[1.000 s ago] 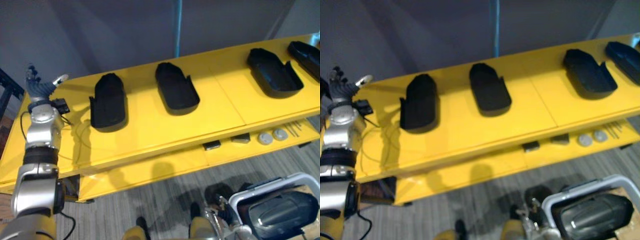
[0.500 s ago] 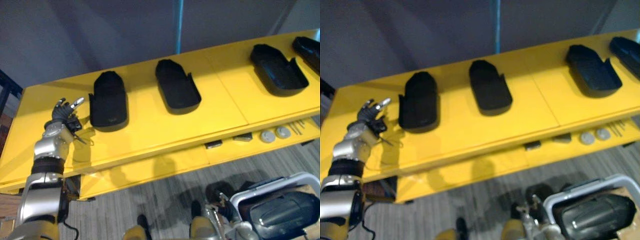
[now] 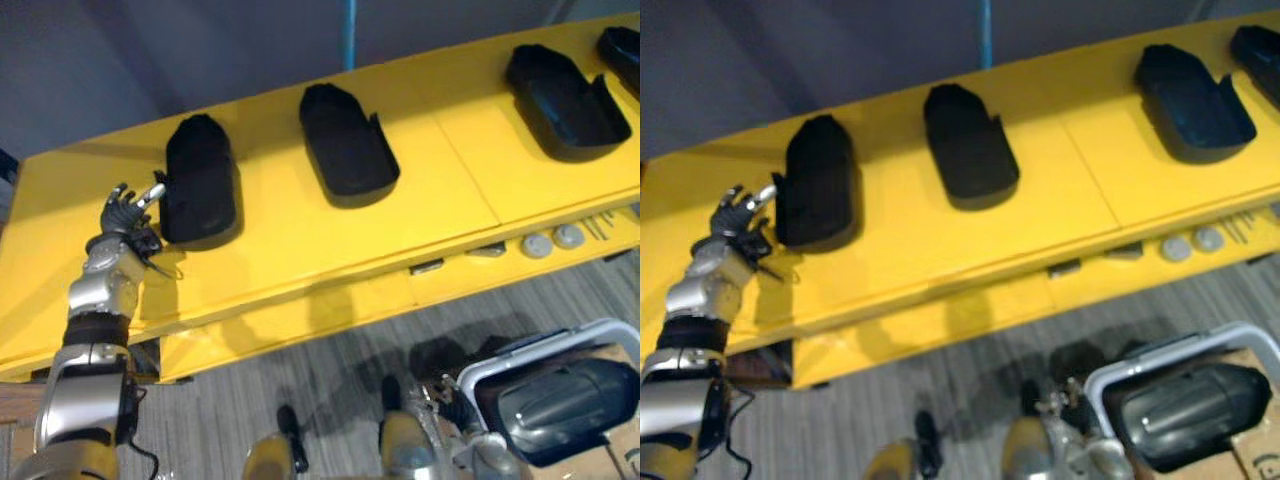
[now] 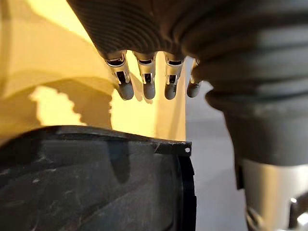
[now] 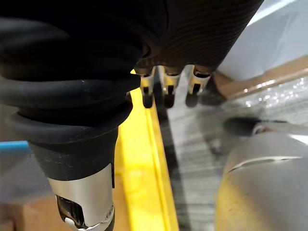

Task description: Walk over and take plastic housings, then place them on the shelf

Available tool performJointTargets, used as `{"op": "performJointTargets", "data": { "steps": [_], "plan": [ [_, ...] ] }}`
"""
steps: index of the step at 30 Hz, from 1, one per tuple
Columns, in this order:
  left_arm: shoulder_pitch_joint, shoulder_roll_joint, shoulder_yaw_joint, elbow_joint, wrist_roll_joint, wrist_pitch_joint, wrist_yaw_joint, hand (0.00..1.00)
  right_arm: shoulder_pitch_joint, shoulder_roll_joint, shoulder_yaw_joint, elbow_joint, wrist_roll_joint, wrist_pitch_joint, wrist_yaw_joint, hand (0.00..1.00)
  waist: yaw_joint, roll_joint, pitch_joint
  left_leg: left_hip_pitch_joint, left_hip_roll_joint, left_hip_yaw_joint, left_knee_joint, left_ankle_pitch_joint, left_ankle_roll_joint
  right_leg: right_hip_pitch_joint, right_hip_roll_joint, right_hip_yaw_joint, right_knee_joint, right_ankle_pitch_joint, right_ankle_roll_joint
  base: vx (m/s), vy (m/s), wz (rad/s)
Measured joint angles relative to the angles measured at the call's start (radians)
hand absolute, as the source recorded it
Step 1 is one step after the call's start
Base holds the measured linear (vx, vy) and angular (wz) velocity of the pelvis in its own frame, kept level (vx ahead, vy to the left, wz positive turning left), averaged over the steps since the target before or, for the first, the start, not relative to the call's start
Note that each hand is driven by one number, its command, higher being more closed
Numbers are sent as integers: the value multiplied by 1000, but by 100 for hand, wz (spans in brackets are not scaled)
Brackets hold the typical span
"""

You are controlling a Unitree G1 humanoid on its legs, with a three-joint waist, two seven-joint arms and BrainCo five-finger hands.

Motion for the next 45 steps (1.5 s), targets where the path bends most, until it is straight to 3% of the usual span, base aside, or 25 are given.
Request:
{"op": "performJointTargets", "data": {
  "steps": [10, 27, 38, 43, 45],
  "plan": [
    [-3, 0, -2, -34, -31, -10, -44, 0, -35, 1, 7, -6, 1, 2, 0, 0, 15, -16, 23, 8, 0, 2, 2, -2, 2, 3, -1, 2, 17, -9, -2, 16, 1, 0],
    [6, -1, -2, -35, -37, -8, -44, 0, -33, 1, 6, -2, -1, 13, 7, 0, 19, -17, 24, 25, -1, 11, -14, -2, 2, 4, -2, 8, 24, -15, 0, -2, 0, -1],
    [10, -20, 0, -27, -73, -35, 15, 0, -32, 1, 6, 10, -1, 13, 3, 0, 18, -17, 24, 34, -1, 16, -16, -2, 2, 8, 0, 14, 24, -15, 0, 1, 1, -2],
    [12, -37, 1, 8, -70, -106, 139, 0, -32, 8, 7, 22, -2, 2, -27, 0, 12, -17, 24, 44, 0, 25, -20, -2, 2, 11, 1, 20, 23, -15, 0, 5, 2, -4],
    [11, -52, 13, 12, -67, -211, 205, 0, -20, 13, 7, 31, -2, -21, -68, 0, 13, -17, 24, 46, 1, 22, -19, -2, 2, 14, 1, 17, 21, -15, 1, 0, 0, 0]
  ]
}}
